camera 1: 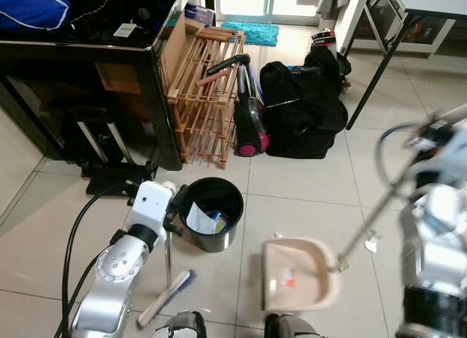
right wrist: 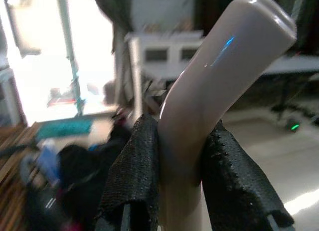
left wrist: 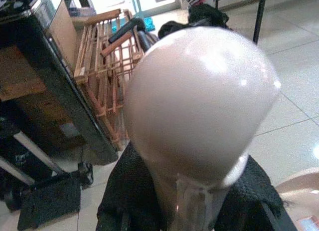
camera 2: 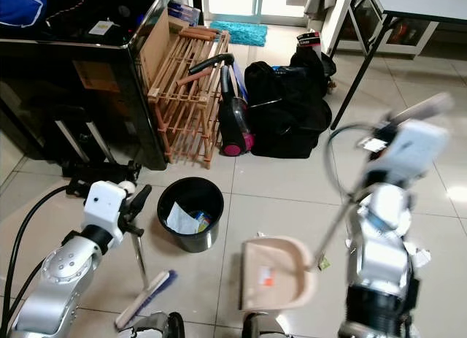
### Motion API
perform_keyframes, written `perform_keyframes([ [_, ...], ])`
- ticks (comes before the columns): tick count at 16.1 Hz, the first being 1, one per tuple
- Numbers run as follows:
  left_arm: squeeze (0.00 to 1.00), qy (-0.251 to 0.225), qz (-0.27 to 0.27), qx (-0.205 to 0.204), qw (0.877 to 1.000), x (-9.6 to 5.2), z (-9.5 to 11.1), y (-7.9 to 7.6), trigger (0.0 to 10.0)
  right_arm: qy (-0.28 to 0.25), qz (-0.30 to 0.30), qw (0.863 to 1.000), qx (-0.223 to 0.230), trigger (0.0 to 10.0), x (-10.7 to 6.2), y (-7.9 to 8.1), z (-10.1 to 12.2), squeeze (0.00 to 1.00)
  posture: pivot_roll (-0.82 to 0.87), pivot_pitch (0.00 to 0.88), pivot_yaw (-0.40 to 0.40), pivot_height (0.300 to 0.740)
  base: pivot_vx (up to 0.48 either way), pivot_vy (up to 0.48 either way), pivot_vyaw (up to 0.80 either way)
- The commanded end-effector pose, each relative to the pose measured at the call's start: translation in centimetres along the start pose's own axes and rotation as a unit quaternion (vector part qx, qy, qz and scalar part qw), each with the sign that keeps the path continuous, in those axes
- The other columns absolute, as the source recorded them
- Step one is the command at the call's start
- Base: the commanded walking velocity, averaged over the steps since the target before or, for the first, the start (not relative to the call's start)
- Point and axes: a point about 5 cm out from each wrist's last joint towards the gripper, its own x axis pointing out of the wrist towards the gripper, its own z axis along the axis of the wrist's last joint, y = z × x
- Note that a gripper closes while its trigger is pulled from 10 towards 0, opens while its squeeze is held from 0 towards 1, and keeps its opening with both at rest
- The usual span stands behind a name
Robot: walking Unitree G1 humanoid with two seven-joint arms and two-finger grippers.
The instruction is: Sweep floor
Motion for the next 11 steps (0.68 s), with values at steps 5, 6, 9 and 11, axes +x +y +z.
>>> perform_keyframes([
  [5,0.00,-0.032,-0.007,0.024,0.999,0.7,2.3,-0.4,10.0,-0.013,-0.028,1.000,-0.005,10.0,-1.7,0.2,0.0,0.00,-0.01,0.136,0.008,0.740,0.000,-0.389,0.00],
  [6,0.00,-0.033,-0.009,0.027,0.999,0.8,2.3,-0.4,10.0,-0.013,-0.021,1.000,-0.003,10.0,-2.1,0.4,-0.1,0.00,-0.01,0.137,0.006,0.740,0.000,-0.439,0.00],
  [9,0.00,-0.033,-0.007,0.027,0.999,0.8,2.4,-0.5,10.0,-0.022,-0.011,0.999,0.024,10.0,-2.9,0.8,0.2,0.00,-0.02,0.140,0.000,0.740,0.000,-0.440,0.00],
  [11,0.00,-0.033,-0.006,0.026,0.999,0.8,2.5,-0.5,10.0,-0.010,-0.004,0.999,0.034,10.0,-3.2,1.1,-0.1,0.00,-0.02,0.143,-0.001,0.740,0.000,-0.439,0.00],
])
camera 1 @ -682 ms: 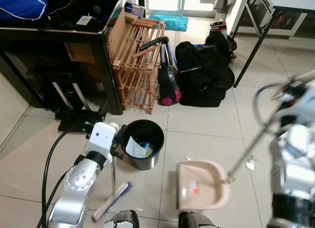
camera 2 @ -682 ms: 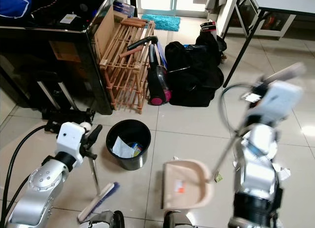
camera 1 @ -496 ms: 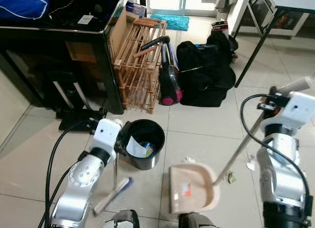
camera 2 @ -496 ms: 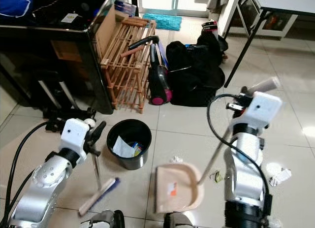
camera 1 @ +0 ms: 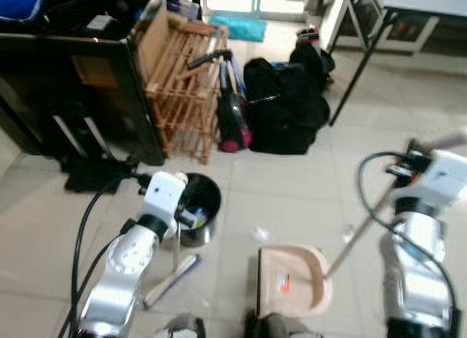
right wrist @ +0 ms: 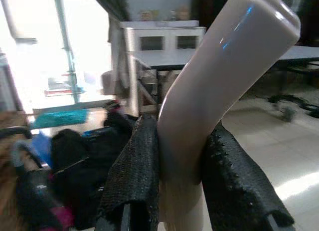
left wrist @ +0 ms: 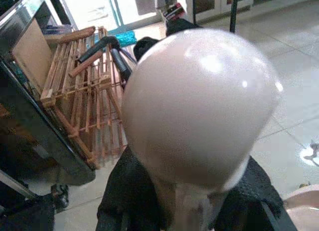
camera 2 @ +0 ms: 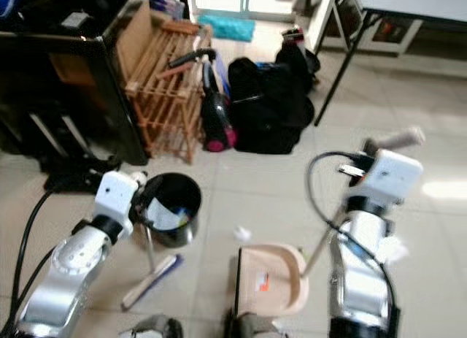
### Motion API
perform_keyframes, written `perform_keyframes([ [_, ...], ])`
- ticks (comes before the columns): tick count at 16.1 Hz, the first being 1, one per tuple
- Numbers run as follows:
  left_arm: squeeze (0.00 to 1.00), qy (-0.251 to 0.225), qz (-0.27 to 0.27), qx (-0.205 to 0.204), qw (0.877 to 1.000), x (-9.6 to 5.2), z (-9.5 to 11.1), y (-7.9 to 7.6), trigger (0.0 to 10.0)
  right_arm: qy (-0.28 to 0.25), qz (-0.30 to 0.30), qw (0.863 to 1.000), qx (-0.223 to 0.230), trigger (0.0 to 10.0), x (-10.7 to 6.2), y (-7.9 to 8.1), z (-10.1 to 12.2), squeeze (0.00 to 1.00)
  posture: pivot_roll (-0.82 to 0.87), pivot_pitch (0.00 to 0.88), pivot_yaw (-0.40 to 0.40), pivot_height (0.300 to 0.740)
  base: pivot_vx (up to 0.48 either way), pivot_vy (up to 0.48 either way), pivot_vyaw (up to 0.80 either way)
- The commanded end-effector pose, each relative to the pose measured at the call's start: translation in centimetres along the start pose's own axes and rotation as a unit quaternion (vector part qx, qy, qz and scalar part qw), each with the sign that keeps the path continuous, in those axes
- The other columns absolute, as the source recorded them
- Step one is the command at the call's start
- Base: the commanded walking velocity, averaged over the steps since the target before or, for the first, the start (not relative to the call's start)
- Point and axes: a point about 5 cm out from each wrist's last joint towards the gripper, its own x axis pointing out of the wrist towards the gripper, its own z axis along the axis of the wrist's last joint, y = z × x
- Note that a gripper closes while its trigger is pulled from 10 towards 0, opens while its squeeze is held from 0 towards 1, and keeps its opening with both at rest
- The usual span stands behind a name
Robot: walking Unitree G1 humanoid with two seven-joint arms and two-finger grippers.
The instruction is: Sweep floor
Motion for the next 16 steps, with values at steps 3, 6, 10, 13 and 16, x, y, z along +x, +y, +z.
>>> perform_keyframes([
  [3,0.00,-0.012,0.005,0.010,1.000,-0.1,0.8,0.1,10.0,-0.006,0.006,1.000,0.020,10.0,-0.6,0.2,0.5,0.00,-0.02,0.147,-0.004,0.740,0.000,-0.439,0.00],
  [6,0.00,-0.010,0.005,0.009,1.000,-0.1,0.7,0.1,10.0,-0.003,0.009,1.000,0.025,10.0,-0.9,0.5,0.5,0.00,-0.02,0.149,-0.003,0.740,0.000,-0.440,0.00],
  [10,0.00,-0.006,0.022,-0.040,0.999,0.0,0.7,0.5,10.0,0.000,0.021,0.999,0.034,10.0,-0.9,0.7,0.6,0.00,-0.02,0.151,-0.004,0.740,0.000,-0.287,0.00],
  [13,0.00,0.000,0.034,-0.045,0.998,0.0,0.7,1.2,10.0,0.003,0.024,0.999,0.038,10.0,-1.0,1.0,0.5,0.00,-0.02,0.153,-0.005,0.740,0.000,0.480,0.00],
  [16,0.00,-0.001,0.037,-0.033,0.999,-0.1,0.6,1.4,10.0,0.003,0.025,0.999,0.046,10.0,-1.0,1.3,0.6,0.00,-0.01,0.156,0.000,0.740,0.000,0.000,0.00],
])
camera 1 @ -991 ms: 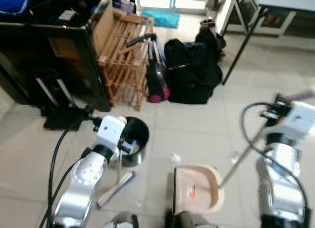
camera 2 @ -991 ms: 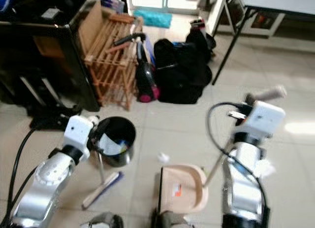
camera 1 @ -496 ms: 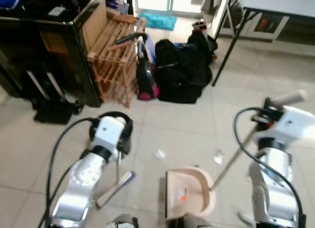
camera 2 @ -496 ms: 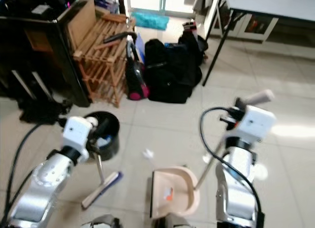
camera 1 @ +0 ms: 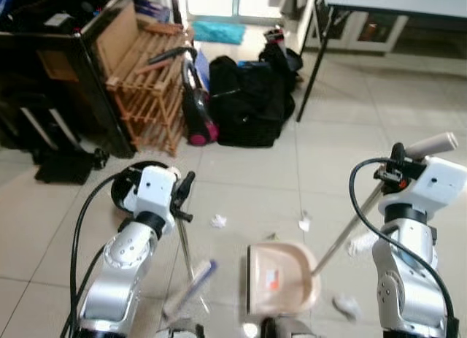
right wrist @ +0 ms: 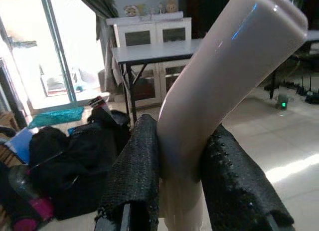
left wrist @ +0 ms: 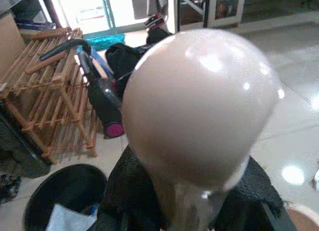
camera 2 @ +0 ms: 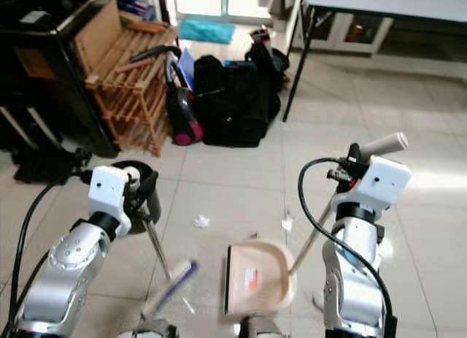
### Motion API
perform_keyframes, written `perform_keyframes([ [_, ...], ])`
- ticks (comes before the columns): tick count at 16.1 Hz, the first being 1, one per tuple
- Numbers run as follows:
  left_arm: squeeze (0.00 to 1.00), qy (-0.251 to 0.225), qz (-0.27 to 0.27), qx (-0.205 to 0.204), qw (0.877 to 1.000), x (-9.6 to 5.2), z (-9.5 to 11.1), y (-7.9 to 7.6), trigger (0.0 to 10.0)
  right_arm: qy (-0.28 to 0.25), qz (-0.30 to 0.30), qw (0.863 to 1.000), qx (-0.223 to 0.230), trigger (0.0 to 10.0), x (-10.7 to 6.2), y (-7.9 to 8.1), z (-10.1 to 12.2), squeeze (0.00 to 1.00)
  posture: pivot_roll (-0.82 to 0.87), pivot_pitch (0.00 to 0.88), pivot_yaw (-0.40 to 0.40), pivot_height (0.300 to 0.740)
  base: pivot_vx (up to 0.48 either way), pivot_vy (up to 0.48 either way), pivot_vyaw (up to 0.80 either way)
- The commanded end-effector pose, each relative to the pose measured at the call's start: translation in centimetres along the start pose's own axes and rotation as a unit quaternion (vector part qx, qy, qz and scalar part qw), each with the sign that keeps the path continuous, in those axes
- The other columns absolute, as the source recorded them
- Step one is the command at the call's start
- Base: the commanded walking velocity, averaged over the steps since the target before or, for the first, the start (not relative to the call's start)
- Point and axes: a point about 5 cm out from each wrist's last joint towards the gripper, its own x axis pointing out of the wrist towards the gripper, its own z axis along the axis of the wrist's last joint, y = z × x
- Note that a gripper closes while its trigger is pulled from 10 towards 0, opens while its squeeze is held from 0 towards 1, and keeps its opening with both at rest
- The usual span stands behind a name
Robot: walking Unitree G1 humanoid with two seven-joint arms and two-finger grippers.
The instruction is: Sweep floor
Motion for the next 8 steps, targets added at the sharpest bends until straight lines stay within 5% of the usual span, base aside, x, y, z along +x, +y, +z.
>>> perform_keyframes([
  [1,0.00,-0.007,0.013,0.018,1.000,-0.2,0.5,0.8,10.0,-0.020,0.011,1.000,0.017,10.0,0.2,0.8,1.0,0.00,-0.01,0.158,0.002,0.740,0.000,0.000,0.00],
  [8,0.00,-0.038,0.004,0.051,0.998,-0.9,2.0,1.6,10.0,-0.050,0.035,0.997,0.050,10.0,1.8,2.7,-0.1,0.00,0.05,0.249,0.004,0.740,0.000,0.000,0.00],
])
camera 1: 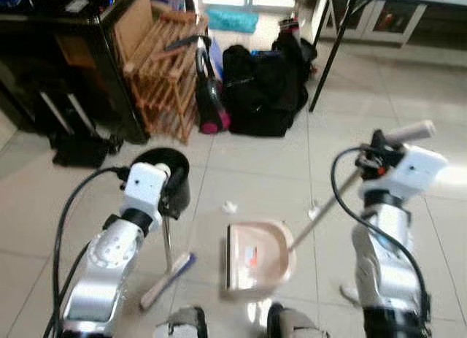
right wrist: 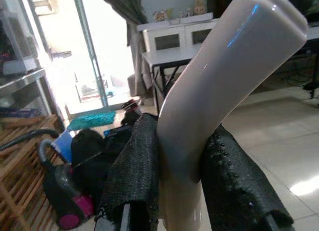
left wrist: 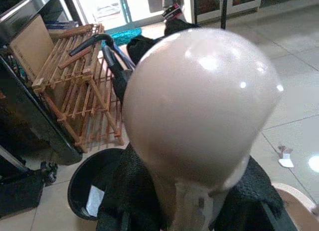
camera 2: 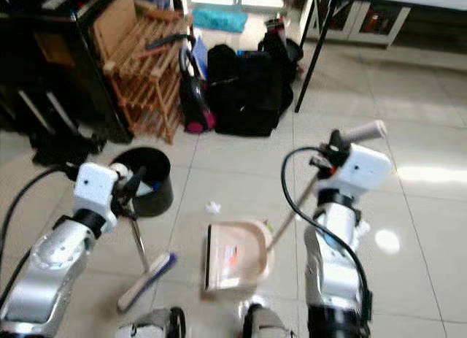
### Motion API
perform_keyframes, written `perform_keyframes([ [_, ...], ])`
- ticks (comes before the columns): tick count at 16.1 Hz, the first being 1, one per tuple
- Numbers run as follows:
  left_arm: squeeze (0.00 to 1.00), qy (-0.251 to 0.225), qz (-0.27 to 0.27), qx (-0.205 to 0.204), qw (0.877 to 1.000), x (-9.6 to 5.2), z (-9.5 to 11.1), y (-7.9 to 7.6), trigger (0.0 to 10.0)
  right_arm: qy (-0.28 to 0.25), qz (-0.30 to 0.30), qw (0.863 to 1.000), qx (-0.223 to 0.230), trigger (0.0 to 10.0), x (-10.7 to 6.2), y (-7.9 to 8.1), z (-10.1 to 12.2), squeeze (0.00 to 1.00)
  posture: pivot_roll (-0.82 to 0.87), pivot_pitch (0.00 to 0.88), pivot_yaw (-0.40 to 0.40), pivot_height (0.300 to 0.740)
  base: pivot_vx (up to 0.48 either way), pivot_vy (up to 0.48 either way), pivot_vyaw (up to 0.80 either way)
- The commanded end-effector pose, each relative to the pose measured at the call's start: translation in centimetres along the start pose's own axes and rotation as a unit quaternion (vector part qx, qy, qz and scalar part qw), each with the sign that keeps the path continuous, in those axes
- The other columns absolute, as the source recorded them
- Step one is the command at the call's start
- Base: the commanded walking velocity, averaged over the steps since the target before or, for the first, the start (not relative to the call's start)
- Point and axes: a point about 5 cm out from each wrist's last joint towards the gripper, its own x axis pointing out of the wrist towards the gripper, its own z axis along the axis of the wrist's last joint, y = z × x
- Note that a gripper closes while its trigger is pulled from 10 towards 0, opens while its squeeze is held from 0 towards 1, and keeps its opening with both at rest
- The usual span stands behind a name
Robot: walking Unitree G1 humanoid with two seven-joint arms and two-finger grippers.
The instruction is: Sweep floor
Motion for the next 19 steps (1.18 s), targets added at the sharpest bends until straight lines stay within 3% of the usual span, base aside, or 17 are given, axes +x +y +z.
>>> perform_keyframes([
  [1,0.00,-0.042,0.010,0.022,0.999,-0.6,1.7,0.6,10.0,-0.022,0.003,1.000,0.015,10.0,0.2,0.2,0.3,0.00,0.08,0.290,0.007,0.740,0.000,0.000,0.00],
  [4,0.00,-0.084,0.041,0.037,0.995,-1.7,4.0,2.3,10.0,-0.032,0.002,0.999,0.011,10.0,0.5,0.2,-0.7,0.00,0.13,0.351,0.032,0.740,0.000,0.000,0.00],
  [6,0.00,-0.122,0.046,0.053,0.990,-2.7,6.3,3.3,10.0,-0.047,-0.014,0.999,0.009,10.0,0.6,-0.5,-0.9,0.00,0.18,0.420,0.070,0.740,0.000,0.000,0.00],
  [8,0.00,-0.144,0.044,0.061,0.987,-3.0,7.6,3.7,10.0,-0.062,-0.020,0.998,0.017,10.0,0.9,-0.7,-0.8,0.00,0.19,0.436,0.078,0.740,0.000,0.000,0.00],
  [10,0.00,-0.173,0.045,0.072,0.981,-3.7,10.0,4.8,10.0,-0.111,-0.030,0.993,0.005,10.0,1.5,-0.7,-0.3,0.00,0.22,0.489,0.104,0.740,0.000,0.000,0.00],
  [14,0.00,-0.166,0.036,0.077,0.982,-5.8,10.9,5.0,10.0,-0.172,-0.029,0.985,-0.009,10.0,1.9,-0.1,0.9,0.00,0.26,0.505,0.144,0.740,0.000,0.000,0.00],
  [19,0.00,-0.143,0.025,0.085,0.986,-7.6,11.6,5.2,10.0,-0.176,-0.024,0.984,-0.014,10.0,2.3,1.4,-0.1,0.00,0.31,0.525,0.176,0.740,0.000,0.000,0.00],
])
